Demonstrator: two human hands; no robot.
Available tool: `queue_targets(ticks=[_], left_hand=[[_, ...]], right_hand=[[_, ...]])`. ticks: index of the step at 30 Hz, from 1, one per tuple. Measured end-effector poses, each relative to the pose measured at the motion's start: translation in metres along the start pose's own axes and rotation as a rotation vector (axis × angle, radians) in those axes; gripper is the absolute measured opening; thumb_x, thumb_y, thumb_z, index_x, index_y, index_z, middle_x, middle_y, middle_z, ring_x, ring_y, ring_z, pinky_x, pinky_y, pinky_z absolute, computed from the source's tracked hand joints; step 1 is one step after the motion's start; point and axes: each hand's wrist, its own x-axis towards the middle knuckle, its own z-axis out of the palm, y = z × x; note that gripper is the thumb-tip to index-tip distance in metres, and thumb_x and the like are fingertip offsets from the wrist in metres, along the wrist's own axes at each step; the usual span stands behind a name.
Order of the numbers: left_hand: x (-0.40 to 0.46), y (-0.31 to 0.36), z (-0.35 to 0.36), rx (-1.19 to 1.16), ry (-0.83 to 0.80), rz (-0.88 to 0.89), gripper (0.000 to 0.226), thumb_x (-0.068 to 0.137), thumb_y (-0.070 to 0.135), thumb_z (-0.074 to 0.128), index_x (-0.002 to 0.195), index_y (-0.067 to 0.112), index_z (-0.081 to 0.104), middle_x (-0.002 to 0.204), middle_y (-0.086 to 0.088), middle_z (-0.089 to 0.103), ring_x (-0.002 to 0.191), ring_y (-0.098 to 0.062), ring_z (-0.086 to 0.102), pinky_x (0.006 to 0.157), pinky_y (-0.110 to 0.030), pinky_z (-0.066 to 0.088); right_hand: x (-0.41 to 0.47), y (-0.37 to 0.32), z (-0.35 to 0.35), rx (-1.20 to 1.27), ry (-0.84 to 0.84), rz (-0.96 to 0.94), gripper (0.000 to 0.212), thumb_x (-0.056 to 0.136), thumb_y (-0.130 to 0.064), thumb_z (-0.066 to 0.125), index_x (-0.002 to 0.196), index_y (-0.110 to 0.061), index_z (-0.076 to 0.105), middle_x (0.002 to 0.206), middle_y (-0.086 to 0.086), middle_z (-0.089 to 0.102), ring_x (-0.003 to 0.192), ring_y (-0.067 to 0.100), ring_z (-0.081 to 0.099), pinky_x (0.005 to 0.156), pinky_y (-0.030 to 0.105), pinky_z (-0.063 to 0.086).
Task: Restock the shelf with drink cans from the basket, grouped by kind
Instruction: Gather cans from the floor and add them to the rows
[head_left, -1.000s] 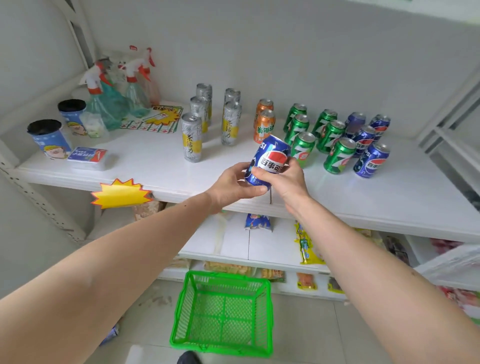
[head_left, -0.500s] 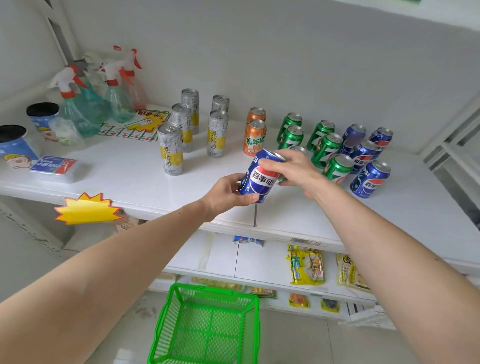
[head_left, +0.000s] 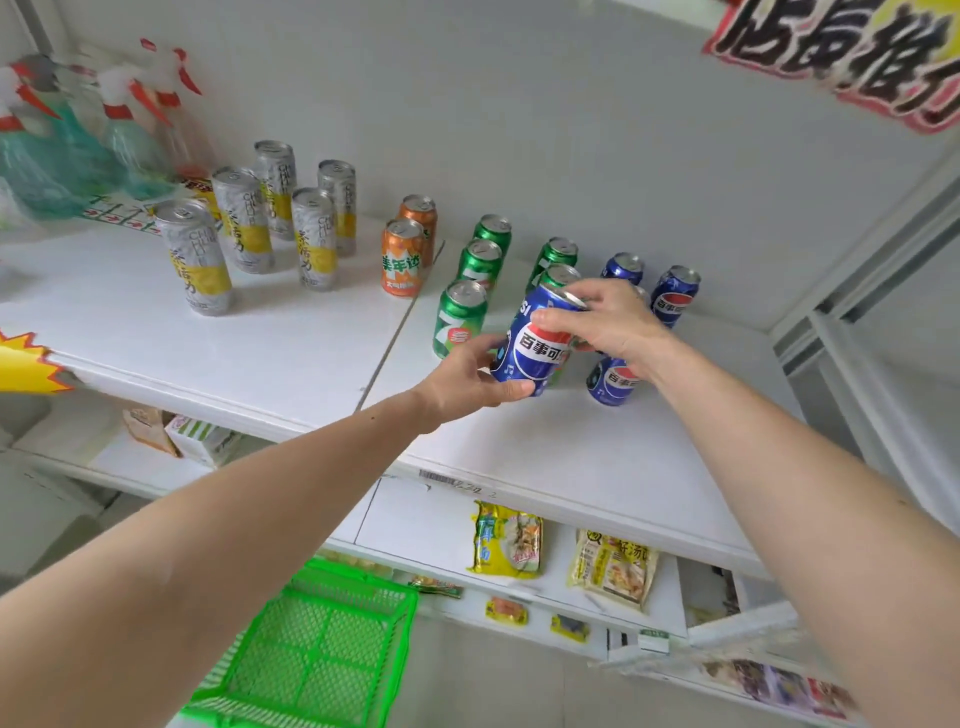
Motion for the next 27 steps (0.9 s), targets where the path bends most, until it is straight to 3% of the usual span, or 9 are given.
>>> queue_targets(ticks=[2, 5, 8, 13, 18, 27], left_hand=[[0.011, 0.011, 0.021, 0.1, -0.011, 0.039, 0.058, 0.077, 0.031, 0.079, 0.128, 0.019, 0.053, 0.113, -0.004, 0.064, 0.087, -0.015, 0.065, 0.075, -0.029, 0.055], [0.027, 0.032, 0.047, 0.314, 0.01, 0.089, 0.057, 0.076, 0.035, 0.079, 0.125, 0.019, 0.055, 0.113, 0.002, 0.066, 0.093, -0.013, 0.064, 0.083, -0.028, 0.053], [0.048, 0.048, 0.07, 0.518, 0.03, 0.142, 0.056, 0.075, 0.038, 0.079, 0.122, 0.017, 0.058, 0.115, -0.001, 0.065, 0.099, -0.017, 0.062, 0.09, -0.033, 0.051], [0.081, 0.06, 0.108, 0.803, 0.082, 0.31, 0.07, 0.074, 0.047, 0.076, 0.132, 0.016, 0.05, 0.129, -0.006, 0.051, 0.116, -0.022, 0.051, 0.095, -0.029, 0.04], [0.115, 0.056, 0.143, 1.008, 0.031, 0.253, 0.081, 0.076, 0.047, 0.072, 0.142, 0.015, 0.038, 0.146, -0.003, 0.039, 0.131, -0.026, 0.04, 0.101, -0.046, 0.043], [0.157, 0.058, 0.174, 1.274, 0.058, 0.185, 0.081, 0.08, 0.05, 0.067, 0.146, 0.015, 0.033, 0.15, -0.003, 0.037, 0.137, -0.025, 0.035, 0.108, -0.045, 0.037]], right_hand=[[-0.005, 0.01, -0.023, 0.017, 0.034, 0.002, 0.031, 0.066, -0.039, 0.086, 0.091, -0.023, 0.075, 0.086, -0.004, 0.076, 0.084, 0.016, 0.071, 0.077, 0.035, 0.058], [-0.016, 0.022, -0.051, 0.033, 0.092, 0.017, 0.034, 0.066, -0.037, 0.086, 0.093, -0.02, 0.075, 0.092, 0.003, 0.077, 0.092, 0.023, 0.073, 0.088, 0.046, 0.057], [-0.028, 0.028, -0.079, 0.039, 0.152, 0.022, 0.016, 0.075, -0.027, 0.083, 0.086, -0.023, 0.072, 0.088, -0.001, 0.075, 0.082, 0.013, 0.069, 0.077, 0.038, 0.057], [-0.022, 0.053, -0.13, 0.002, 0.288, -0.003, 0.017, 0.074, -0.028, 0.083, 0.085, -0.026, 0.07, 0.088, -0.003, 0.071, 0.074, 0.005, 0.064, 0.06, 0.02, 0.048], [0.003, 0.101, -0.174, -0.062, 0.365, 0.029, 0.028, 0.065, -0.035, 0.086, 0.088, -0.028, 0.071, 0.09, -0.004, 0.071, 0.081, 0.012, 0.065, 0.068, 0.03, 0.052], [0.056, 0.172, -0.198, -0.24, 0.297, 0.074, 0.039, 0.06, -0.038, 0.086, 0.09, -0.018, 0.07, 0.093, 0.002, 0.07, 0.091, 0.022, 0.068, 0.077, 0.04, 0.058]])
